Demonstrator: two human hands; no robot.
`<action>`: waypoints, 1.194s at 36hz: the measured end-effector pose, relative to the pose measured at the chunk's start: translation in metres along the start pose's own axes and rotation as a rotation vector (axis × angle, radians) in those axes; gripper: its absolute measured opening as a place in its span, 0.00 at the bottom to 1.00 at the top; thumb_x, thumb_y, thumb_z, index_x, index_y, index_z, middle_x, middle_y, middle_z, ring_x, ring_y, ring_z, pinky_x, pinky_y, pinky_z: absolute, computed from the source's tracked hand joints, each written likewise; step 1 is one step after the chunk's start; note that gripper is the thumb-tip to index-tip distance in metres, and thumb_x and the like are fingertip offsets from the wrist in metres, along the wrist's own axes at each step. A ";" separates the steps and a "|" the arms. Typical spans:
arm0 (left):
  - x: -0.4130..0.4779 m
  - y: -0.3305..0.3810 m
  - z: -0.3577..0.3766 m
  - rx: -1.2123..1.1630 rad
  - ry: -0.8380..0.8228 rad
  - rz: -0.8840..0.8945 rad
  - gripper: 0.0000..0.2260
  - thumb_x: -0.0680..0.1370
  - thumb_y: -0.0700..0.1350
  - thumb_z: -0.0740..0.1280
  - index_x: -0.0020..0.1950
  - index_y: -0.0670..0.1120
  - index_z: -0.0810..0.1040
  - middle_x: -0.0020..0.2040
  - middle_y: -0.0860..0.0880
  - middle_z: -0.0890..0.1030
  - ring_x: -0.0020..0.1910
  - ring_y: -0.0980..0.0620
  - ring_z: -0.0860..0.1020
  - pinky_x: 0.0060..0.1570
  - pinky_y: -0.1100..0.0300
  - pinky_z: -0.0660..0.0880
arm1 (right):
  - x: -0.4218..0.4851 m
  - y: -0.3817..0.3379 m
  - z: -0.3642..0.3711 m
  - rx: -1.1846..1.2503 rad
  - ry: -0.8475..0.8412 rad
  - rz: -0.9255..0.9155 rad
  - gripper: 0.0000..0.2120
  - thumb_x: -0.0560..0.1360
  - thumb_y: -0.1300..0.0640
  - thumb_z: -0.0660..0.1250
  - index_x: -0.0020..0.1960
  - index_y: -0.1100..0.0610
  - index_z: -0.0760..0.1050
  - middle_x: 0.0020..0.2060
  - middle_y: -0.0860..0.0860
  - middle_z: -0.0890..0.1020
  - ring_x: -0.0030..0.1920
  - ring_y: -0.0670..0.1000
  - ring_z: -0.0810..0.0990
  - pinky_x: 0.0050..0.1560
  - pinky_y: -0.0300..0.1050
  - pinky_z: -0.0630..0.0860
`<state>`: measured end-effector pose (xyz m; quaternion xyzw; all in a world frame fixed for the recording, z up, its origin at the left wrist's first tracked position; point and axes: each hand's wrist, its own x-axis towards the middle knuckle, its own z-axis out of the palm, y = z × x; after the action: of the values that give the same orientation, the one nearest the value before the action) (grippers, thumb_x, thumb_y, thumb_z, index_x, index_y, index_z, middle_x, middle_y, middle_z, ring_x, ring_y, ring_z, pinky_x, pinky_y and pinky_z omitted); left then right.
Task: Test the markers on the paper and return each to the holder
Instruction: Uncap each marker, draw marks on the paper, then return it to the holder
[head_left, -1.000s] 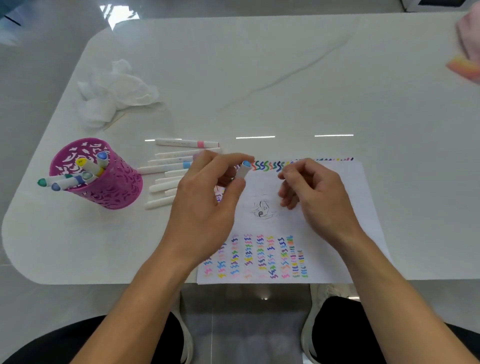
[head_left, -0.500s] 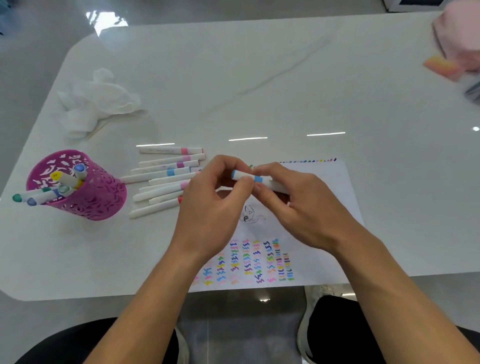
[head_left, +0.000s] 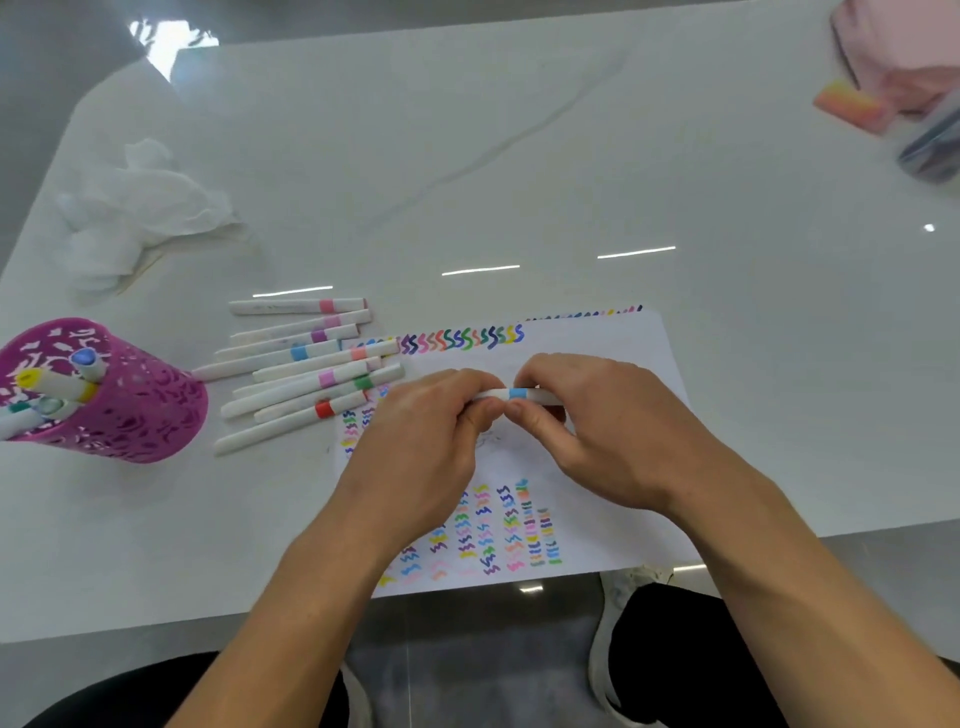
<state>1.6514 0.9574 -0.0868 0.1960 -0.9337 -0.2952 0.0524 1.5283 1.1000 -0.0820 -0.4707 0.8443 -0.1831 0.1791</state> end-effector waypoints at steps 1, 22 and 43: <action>0.001 0.001 0.001 0.001 0.005 0.002 0.10 0.83 0.51 0.61 0.59 0.55 0.80 0.43 0.63 0.76 0.42 0.63 0.72 0.44 0.77 0.65 | 0.000 0.001 0.000 0.001 0.010 -0.002 0.16 0.83 0.39 0.57 0.55 0.48 0.76 0.45 0.44 0.81 0.44 0.50 0.79 0.46 0.50 0.76; 0.008 -0.004 0.003 -0.179 0.075 -0.048 0.08 0.81 0.44 0.68 0.54 0.55 0.84 0.35 0.61 0.81 0.38 0.60 0.80 0.40 0.65 0.75 | 0.008 0.010 0.012 -0.090 0.192 -0.060 0.23 0.82 0.34 0.56 0.37 0.50 0.63 0.22 0.47 0.66 0.23 0.48 0.65 0.27 0.42 0.61; 0.011 -0.008 -0.001 -0.094 0.261 -0.129 0.07 0.80 0.50 0.69 0.57 0.57 0.82 0.44 0.62 0.80 0.42 0.62 0.78 0.44 0.69 0.72 | 0.011 0.020 0.004 0.414 0.232 0.084 0.18 0.83 0.58 0.59 0.66 0.39 0.69 0.37 0.50 0.80 0.34 0.52 0.77 0.39 0.54 0.76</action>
<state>1.6440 0.9463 -0.0907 0.2894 -0.8896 -0.3134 0.1632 1.5098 1.1002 -0.0964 -0.3644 0.8224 -0.3977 0.1811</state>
